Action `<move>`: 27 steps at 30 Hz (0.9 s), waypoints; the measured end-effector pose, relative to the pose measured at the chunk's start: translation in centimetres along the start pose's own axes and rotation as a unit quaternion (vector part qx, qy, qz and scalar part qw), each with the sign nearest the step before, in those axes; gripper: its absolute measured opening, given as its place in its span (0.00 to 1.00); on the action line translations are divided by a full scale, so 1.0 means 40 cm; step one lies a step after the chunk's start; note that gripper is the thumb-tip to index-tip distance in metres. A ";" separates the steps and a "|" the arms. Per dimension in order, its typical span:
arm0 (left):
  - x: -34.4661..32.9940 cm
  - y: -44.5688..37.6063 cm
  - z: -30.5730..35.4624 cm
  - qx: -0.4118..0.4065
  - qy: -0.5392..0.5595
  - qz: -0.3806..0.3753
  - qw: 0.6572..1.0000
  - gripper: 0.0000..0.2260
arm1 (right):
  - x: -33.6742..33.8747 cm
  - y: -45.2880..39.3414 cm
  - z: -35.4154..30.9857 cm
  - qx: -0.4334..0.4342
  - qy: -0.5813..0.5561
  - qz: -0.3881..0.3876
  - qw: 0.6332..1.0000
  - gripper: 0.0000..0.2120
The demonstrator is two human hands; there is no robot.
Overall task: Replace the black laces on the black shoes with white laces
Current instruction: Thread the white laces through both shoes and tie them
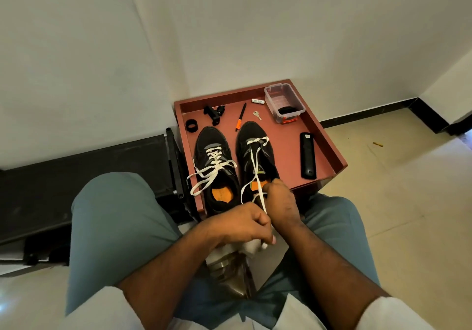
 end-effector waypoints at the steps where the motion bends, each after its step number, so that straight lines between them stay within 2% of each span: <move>1: 0.006 0.009 0.007 -0.005 0.013 0.009 1.000 0.08 | 0.001 0.001 -0.002 0.001 -0.014 0.002 1.000 0.10; 3: 0.030 0.022 0.017 0.003 0.059 0.077 0.995 0.07 | 0.007 0.000 -0.002 -0.002 -0.046 -0.001 0.999 0.10; 6: 0.086 0.049 0.037 -0.001 0.142 0.191 0.971 0.08 | 0.039 -0.006 -0.008 0.002 -0.097 0.010 0.995 0.09; 8: 0.122 0.072 0.065 -0.025 0.223 0.215 0.950 0.08 | 0.088 -0.006 -0.028 0.028 -0.111 0.046 0.992 0.03; 11: 0.173 0.102 0.135 -0.062 0.282 0.250 0.924 0.06 | 0.215 0.010 -0.099 0.017 -0.202 0.087 0.975 0.04; 13: 0.202 0.115 0.189 -0.077 0.275 0.281 0.916 0.07 | 0.312 0.017 -0.158 -0.014 -0.342 0.087 0.936 0.07; 15: 0.229 0.134 0.256 -0.093 0.263 0.298 0.913 0.10 | 0.402 0.012 -0.209 -0.024 -0.468 0.084 0.879 0.08; 17: 0.248 0.164 0.335 -0.124 0.259 0.298 0.910 0.10 | 0.472 -0.004 -0.244 -0.018 -0.538 0.082 0.839 0.06; 19: 0.262 0.195 0.414 -0.166 0.252 0.293 0.907 0.11 | 0.523 -0.020 -0.267 -0.009 -0.565 0.067 0.822 0.06; 21: 0.273 0.217 0.480 -0.194 0.217 0.298 0.909 0.11 | 0.558 -0.036 -0.281 0.010 -0.538 0.075 0.839 0.06; 24: 0.287 0.223 0.550 -0.212 0.151 0.324 0.910 0.10 | 0.594 -0.064 -0.300 0.065 -0.389 0.166 0.904 0.05; 27: 0.308 0.203 0.600 -0.214 0.126 0.338 0.908 0.10 | 0.606 -0.116 -0.318 0.110 -0.268 0.231 0.929 0.03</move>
Point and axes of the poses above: each hand's wrist, its own y-axis away from the middle knuckle, its own x-axis out of the back of the hand, z = x × y, the point moved 1 cm from there along -y, towards the middle knuckle, and after that the axes turned 9 degrees about z, right-handed, at the moved point
